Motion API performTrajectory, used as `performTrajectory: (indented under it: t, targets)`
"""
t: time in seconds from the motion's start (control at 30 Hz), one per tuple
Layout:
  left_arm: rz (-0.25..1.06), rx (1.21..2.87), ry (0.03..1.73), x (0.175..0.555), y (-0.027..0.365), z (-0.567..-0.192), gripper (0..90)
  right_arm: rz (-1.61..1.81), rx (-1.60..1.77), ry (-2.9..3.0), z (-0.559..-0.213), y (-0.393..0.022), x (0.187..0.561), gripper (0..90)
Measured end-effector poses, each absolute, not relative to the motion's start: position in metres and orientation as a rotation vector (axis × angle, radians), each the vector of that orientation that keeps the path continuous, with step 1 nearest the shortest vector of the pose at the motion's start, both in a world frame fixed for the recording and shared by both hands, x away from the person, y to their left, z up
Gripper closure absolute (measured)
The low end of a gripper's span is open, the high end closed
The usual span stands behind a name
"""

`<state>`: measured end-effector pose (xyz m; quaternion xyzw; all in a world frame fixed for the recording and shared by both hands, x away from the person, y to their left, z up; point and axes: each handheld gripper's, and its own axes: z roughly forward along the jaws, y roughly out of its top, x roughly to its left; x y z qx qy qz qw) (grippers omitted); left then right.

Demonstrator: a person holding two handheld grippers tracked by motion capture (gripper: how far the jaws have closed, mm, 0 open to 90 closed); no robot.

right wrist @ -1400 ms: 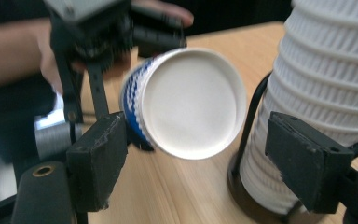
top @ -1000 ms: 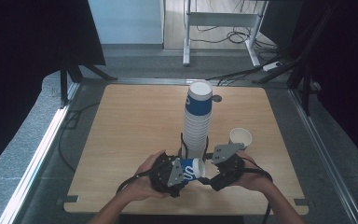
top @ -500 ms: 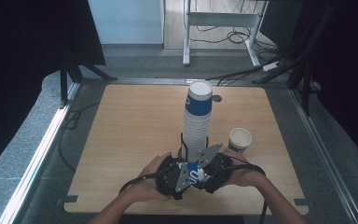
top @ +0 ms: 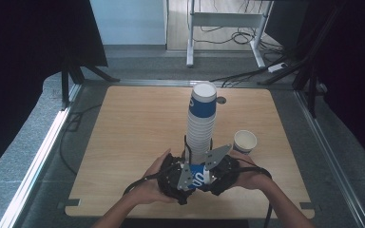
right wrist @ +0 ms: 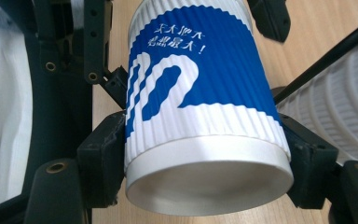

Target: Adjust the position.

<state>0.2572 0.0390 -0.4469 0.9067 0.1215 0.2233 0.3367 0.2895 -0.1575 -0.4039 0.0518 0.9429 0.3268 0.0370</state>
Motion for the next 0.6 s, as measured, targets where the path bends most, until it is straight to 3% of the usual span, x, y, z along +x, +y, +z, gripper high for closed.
performTrajectory:
  t: [0.27, 0.6]
  targets:
    - [0.444, 2.204, 0.436, 0.261, 0.062, -0.443, 2.1, 1.322, 0.260, 2.757, -0.407, -0.181, 0.290, 27.0]
    - [0.362, 2.071, 0.518, 0.257, 0.074, -0.447, 4.7, 1.581, 0.349, 2.598, -0.421, -0.190, 0.282, 26.9]
